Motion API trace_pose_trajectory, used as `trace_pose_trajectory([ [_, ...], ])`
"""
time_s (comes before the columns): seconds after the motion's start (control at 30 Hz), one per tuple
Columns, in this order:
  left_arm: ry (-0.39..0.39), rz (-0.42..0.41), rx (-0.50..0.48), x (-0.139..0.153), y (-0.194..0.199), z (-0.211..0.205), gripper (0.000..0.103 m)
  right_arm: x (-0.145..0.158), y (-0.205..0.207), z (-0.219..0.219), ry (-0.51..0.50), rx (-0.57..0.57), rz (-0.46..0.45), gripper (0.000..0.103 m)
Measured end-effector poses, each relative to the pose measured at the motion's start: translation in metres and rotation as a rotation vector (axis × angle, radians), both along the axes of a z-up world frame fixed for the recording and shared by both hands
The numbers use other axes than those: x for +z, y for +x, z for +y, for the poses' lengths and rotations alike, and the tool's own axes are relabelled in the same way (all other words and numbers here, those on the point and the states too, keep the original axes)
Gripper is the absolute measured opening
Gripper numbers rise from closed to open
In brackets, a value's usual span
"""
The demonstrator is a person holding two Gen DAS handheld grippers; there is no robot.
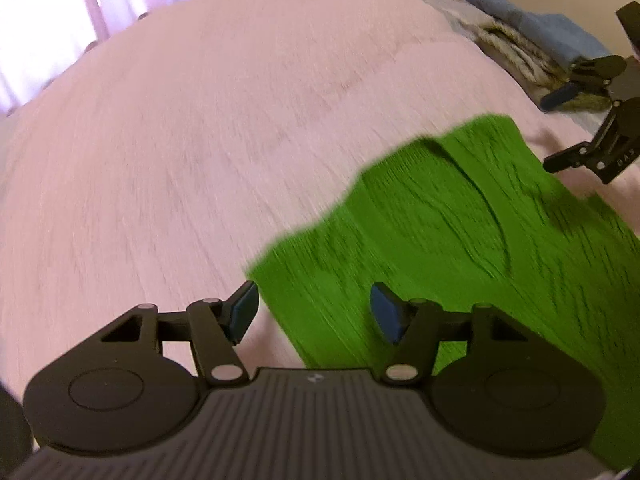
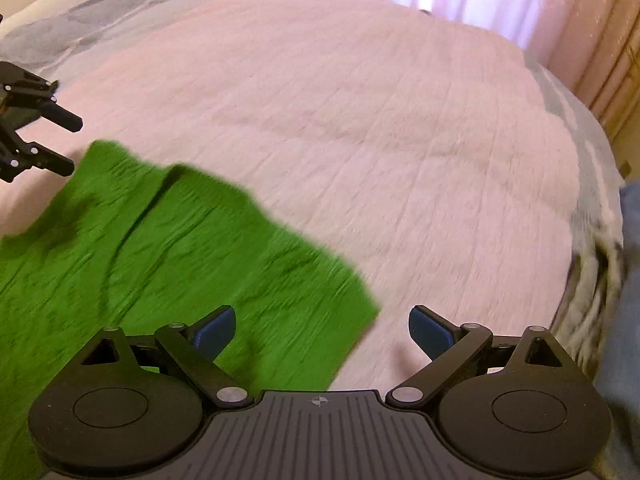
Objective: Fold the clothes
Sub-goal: 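Lower both tools to the vest hem and close on it, then lift the hem with both tools and fold it toward the collar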
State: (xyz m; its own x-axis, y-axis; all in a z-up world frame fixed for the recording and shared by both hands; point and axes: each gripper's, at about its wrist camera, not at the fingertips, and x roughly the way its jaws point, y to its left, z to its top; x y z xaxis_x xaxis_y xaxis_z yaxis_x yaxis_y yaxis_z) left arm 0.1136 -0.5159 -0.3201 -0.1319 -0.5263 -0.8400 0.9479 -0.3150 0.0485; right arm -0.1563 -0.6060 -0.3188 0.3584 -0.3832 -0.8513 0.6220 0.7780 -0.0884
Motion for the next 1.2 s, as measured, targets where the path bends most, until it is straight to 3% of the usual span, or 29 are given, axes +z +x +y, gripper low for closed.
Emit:
trace_pose_trajectory([
  [0.2,0.047,0.016,-0.098,-0.015,0.010,-0.043,0.059,-0.014,0.009,-0.031,0.041,0.066,-0.007,0.096],
  [0.23,0.062,0.022,-0.102,-0.019,0.012,-0.048,0.059,-0.018,0.009,-0.034,0.049,0.066,-0.007,0.092],
  [0.27,0.074,0.032,-0.093,-0.023,0.014,-0.052,0.059,-0.021,0.009,-0.037,0.058,0.067,-0.007,0.077],
  [0.3,0.084,0.045,-0.078,-0.027,0.016,-0.055,0.059,-0.025,0.009,-0.040,0.066,0.068,-0.007,0.071],
  [0.43,0.126,0.093,-0.032,-0.044,0.022,-0.062,0.054,-0.037,0.006,-0.046,0.128,0.035,-0.031,0.068],
  [0.5,0.142,0.096,-0.036,-0.050,0.021,-0.060,0.049,-0.038,0.003,-0.045,0.155,0.036,-0.048,0.029],
  [0.6,0.111,0.088,-0.054,-0.049,0.021,-0.052,0.019,-0.024,-0.006,-0.034,0.130,0.039,-0.087,0.010],
  [0.63,0.096,0.098,-0.052,-0.045,0.022,-0.048,0.011,-0.018,-0.011,-0.029,0.111,0.040,-0.104,0.009],
  [0.8,-0.024,0.162,-0.043,-0.012,0.025,-0.014,0.008,0.020,-0.034,0.003,0.009,0.050,-0.194,0.008],
  [1.0,-0.161,0.271,0.003,0.048,0.027,0.081,0.007,0.081,-0.089,0.108,-0.134,0.091,-0.271,0.008],
  [1.1,-0.180,0.309,0.034,0.068,0.018,0.151,0.007,0.091,-0.113,0.175,-0.146,0.135,-0.221,0.008],
  [1.2,-0.094,0.357,0.110,0.060,0.002,0.218,0.009,0.075,-0.128,0.237,-0.037,0.163,-0.108,0.009],
])
